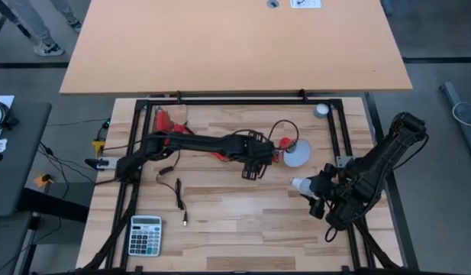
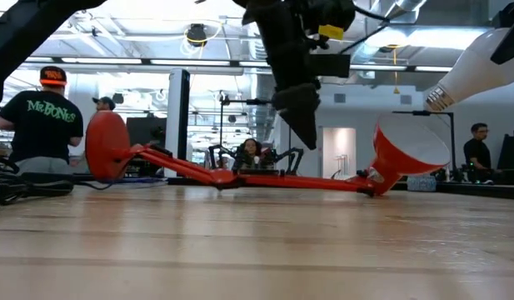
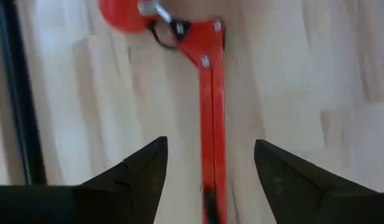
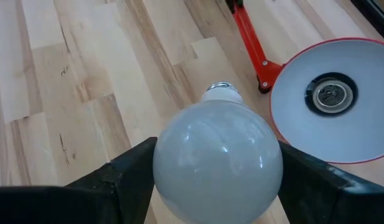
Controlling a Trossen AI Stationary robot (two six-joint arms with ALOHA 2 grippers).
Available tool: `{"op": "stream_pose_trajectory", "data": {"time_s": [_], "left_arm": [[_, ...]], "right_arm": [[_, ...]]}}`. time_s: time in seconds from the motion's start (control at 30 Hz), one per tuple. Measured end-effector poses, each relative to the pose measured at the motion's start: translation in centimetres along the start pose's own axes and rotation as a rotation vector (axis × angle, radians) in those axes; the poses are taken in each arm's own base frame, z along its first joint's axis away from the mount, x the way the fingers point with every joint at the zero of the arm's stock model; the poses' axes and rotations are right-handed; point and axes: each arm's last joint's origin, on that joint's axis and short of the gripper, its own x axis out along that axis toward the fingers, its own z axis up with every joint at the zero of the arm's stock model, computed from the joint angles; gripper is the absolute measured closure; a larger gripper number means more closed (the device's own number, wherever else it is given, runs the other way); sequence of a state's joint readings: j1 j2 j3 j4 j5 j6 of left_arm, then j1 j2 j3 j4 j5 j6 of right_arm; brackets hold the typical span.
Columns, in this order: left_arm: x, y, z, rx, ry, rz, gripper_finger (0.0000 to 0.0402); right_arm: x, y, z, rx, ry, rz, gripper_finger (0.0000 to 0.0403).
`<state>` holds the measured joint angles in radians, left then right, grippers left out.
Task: Screw lightbulb
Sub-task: Remove the lightbulb from the lamp
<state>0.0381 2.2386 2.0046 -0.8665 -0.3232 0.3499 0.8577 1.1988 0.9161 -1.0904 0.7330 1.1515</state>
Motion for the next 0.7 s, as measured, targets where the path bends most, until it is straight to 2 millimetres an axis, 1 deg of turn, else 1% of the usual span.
{"op": "stream_pose_trajectory", "data": {"time_s": [0.07,0.13,0.23,0.3,0.4,0.53,0.7], "left_arm": [[0.3,-0.2,0.2,-0.021,-0.012,-0.01,0.0161],[1.5,-0.7,0.1,-0.028,0.003,-0.016,0.0149],[3.8,-1.4,-0.4,0.021,0.076,0.025,0.0132],[5.2,-1.9,-0.6,0.043,0.101,0.019,0.0126],[6.3,-2.4,-0.8,0.046,0.118,0.028,0.0126],[6.6,-2.4,-0.8,0.048,0.124,0.042,0.0132],[6.7,-2.2,-0.7,0.052,0.117,0.064,0.0156]], "right_arm": [[0.0,0.0,0.0,0.002,-0.001,0.002,0.0115],[0.0,0.0,0.0,0.003,-0.001,0.004,0.0115],[-0.1,0.1,-0.1,-0.001,-0.002,0.009,0.0115],[-0.2,0.2,-0.2,-0.005,-0.003,0.015,0.0115],[-0.3,0.3,-0.2,-0.007,-0.004,0.022,0.0115],[-0.3,0.3,-0.3,-0.01,-0.004,0.023,0.0115],[-0.2,0.2,-0.3,-0.011,-0.005,0.021,0.0115]]}}
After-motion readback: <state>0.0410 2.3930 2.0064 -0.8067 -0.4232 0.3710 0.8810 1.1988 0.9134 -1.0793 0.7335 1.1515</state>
